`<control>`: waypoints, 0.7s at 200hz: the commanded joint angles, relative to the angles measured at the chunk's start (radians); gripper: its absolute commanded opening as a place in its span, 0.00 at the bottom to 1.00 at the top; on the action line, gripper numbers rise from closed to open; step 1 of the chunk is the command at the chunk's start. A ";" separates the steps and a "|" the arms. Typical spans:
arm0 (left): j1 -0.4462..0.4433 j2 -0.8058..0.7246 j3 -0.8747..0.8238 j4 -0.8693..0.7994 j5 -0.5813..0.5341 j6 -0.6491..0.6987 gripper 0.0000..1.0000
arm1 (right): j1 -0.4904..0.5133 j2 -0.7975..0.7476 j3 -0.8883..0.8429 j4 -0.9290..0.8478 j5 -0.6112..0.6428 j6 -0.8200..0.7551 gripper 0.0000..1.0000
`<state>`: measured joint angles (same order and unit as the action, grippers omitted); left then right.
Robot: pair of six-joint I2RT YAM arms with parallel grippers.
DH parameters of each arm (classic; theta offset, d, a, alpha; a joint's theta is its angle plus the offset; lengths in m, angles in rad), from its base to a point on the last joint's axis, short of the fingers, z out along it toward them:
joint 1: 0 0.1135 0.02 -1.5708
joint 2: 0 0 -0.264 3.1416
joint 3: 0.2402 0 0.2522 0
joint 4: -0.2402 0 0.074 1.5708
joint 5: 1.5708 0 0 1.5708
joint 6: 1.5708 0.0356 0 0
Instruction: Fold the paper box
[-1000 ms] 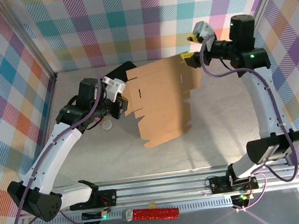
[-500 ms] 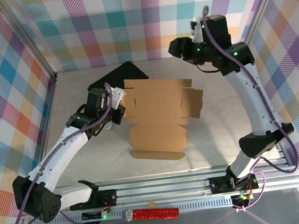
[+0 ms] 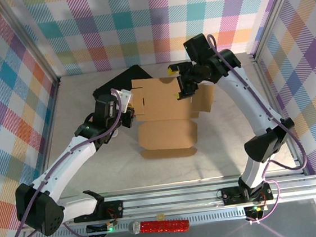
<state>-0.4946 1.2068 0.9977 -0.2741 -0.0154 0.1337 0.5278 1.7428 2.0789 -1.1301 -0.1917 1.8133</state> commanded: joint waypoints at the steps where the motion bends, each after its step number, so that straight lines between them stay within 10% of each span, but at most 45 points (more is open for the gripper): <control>1: -0.019 -0.012 -0.021 0.052 -0.023 -0.013 0.00 | 0.009 0.019 0.014 -0.019 -0.001 0.151 0.75; 56: -0.021 -0.011 -0.025 0.048 -0.015 -0.014 0.00 | 0.006 0.054 -0.008 0.032 0.053 0.117 0.46; 140: -0.022 -0.010 -0.018 0.043 -0.025 -0.063 0.00 | 0.024 0.038 0.046 0.119 0.189 0.102 0.59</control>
<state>-0.5037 1.2068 0.9840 -0.2558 -0.0208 0.1032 0.5343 1.7988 2.1124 -1.0477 -0.0719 1.8999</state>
